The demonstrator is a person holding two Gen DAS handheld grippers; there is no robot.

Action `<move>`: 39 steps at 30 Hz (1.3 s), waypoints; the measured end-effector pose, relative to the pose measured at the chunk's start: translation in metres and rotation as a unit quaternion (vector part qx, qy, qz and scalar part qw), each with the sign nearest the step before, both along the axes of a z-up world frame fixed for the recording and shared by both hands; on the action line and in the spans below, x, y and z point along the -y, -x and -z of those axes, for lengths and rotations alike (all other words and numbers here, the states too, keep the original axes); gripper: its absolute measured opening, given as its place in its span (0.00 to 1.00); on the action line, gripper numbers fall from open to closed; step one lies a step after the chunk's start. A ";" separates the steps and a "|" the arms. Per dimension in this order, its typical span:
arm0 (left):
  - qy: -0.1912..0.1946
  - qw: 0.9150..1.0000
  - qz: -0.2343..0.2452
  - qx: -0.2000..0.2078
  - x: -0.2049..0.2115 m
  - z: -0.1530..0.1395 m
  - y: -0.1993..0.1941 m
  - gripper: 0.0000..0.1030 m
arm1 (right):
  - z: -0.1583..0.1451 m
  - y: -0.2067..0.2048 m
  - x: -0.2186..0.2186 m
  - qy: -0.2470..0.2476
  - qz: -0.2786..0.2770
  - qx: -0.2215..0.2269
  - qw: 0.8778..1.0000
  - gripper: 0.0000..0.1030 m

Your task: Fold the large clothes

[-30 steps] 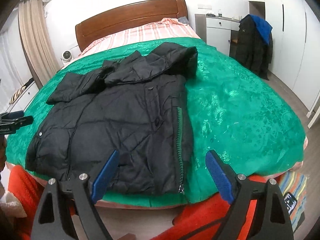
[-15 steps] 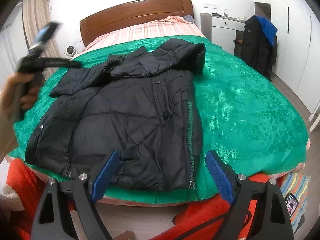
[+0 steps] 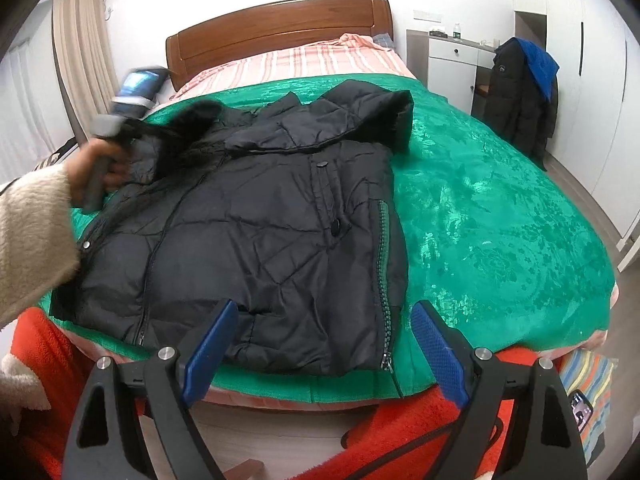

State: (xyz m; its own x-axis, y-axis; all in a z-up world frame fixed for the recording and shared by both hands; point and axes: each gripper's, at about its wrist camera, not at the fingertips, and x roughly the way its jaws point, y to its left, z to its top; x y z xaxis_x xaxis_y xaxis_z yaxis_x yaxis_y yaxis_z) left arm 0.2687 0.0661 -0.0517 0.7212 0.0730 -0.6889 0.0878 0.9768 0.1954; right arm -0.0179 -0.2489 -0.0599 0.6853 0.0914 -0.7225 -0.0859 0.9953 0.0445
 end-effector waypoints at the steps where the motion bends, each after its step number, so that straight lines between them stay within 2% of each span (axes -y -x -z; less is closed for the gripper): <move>1: 0.022 0.999 -0.026 0.013 -0.029 -0.017 0.009 0.10 | -0.001 0.000 -0.001 0.001 -0.002 0.002 1.000 0.85; 4: 0.068 0.989 -0.117 0.052 -0.120 -0.052 0.040 0.10 | -0.001 -0.001 -0.007 0.004 -0.008 0.006 1.000 0.85; 6: 0.070 0.976 -0.193 0.076 -0.183 -0.062 0.065 0.10 | 0.000 -0.002 -0.013 0.007 -0.014 0.006 1.000 0.85; 8: 0.067 0.961 -0.257 0.083 -0.233 -0.059 0.086 0.09 | -0.001 -0.001 -0.018 0.011 -0.020 0.006 1.000 0.85; 11: 0.063 0.926 -0.364 0.075 -0.308 -0.036 0.123 0.09 | -0.002 -0.001 -0.026 0.020 -0.033 0.007 0.999 0.85; 13: 0.067 0.903 -0.421 0.046 -0.348 -0.005 0.144 0.08 | -0.003 -0.002 -0.028 0.024 -0.038 0.005 0.999 0.85; 15: 0.084 0.889 -0.451 0.012 -0.373 0.027 0.159 0.08 | -0.006 -0.004 -0.028 0.031 -0.043 0.005 0.999 0.85; 16: 0.088 0.882 -0.462 -0.009 -0.383 0.047 0.166 0.08 | -0.011 -0.007 -0.027 0.050 -0.048 0.007 0.998 0.85; 17: 0.090 0.880 -0.466 -0.017 -0.386 0.057 0.167 0.08 | -0.015 -0.009 -0.028 0.065 -0.052 0.010 0.996 0.85; 18: 0.093 0.876 -0.472 -0.025 -0.391 0.070 0.173 0.09 | -0.025 -0.015 -0.028 0.102 -0.062 0.021 0.993 0.85; 20: 0.102 0.874 -0.475 -0.032 -0.389 0.088 0.176 0.10 | -0.045 -0.027 -0.027 0.167 -0.073 0.048 0.982 0.85; 22: 0.101 0.873 -0.476 -0.040 -0.392 0.100 0.180 0.17 | -0.066 -0.050 -0.032 0.209 -0.093 0.059 0.972 0.88; 23: 0.098 0.872 -0.477 -0.039 -0.390 0.101 0.183 0.27 | -0.074 -0.063 -0.036 0.216 -0.108 0.058 0.969 0.93; 24: 0.092 0.871 -0.481 -0.042 -0.389 0.101 0.187 0.49 | -0.081 -0.079 -0.042 0.212 -0.128 0.058 0.967 0.96; 25: 0.092 0.869 -0.483 -0.045 -0.384 0.098 0.184 0.62 | -0.084 -0.093 -0.049 0.204 -0.147 0.057 0.966 0.99; 26: 0.097 0.867 -0.487 -0.043 -0.380 0.097 0.190 0.81 | -0.082 -0.114 -0.061 0.192 -0.175 0.053 0.964 0.99; 27: 0.112 0.867 -0.484 -0.034 -0.377 0.093 0.200 0.85 | -0.078 -0.125 -0.069 0.186 -0.189 0.053 0.963 0.99; 28: 0.126 0.868 -0.479 -0.028 -0.369 0.087 0.200 0.85 | -0.070 -0.143 -0.082 0.181 -0.208 0.051 0.960 0.99; 30: 0.158 0.872 -0.464 -0.019 -0.358 0.080 0.216 0.85 | -0.042 -0.182 -0.112 0.172 -0.244 0.036 0.954 0.99; 32: 0.173 0.874 -0.454 -0.010 -0.344 0.073 0.230 0.85 | -0.006 -0.219 -0.143 0.172 -0.268 0.019 0.948 0.99; 34: 0.186 0.879 -0.440 -0.002 -0.323 0.066 0.246 0.86 | 0.038 -0.258 -0.174 0.225 -0.256 0.004 0.940 0.98; 35: 0.191 0.882 -0.432 -0.001 -0.314 0.065 0.250 0.87 | 0.049 -0.266 -0.177 0.246 -0.244 0.005 0.938 0.93; 36: 0.195 0.886 -0.420 -0.001 -0.302 0.064 0.256 0.88 | 0.057 -0.277 -0.179 0.256 -0.228 0.010 0.939 0.82; 37: 0.197 0.889 -0.413 -0.002 -0.294 0.063 0.260 0.88 | 0.050 -0.289 -0.168 0.212 -0.206 0.009 0.955 0.47; 38: 0.198 0.892 -0.406 -0.004 -0.287 0.063 0.262 0.88 | 0.041 -0.292 -0.158 0.183 -0.183 0.007 0.966 0.34; 39: 0.198 0.896 -0.397 -0.008 -0.279 0.064 0.264 0.88 | 0.023 -0.294 -0.138 0.141 -0.144 0.017 0.979 0.33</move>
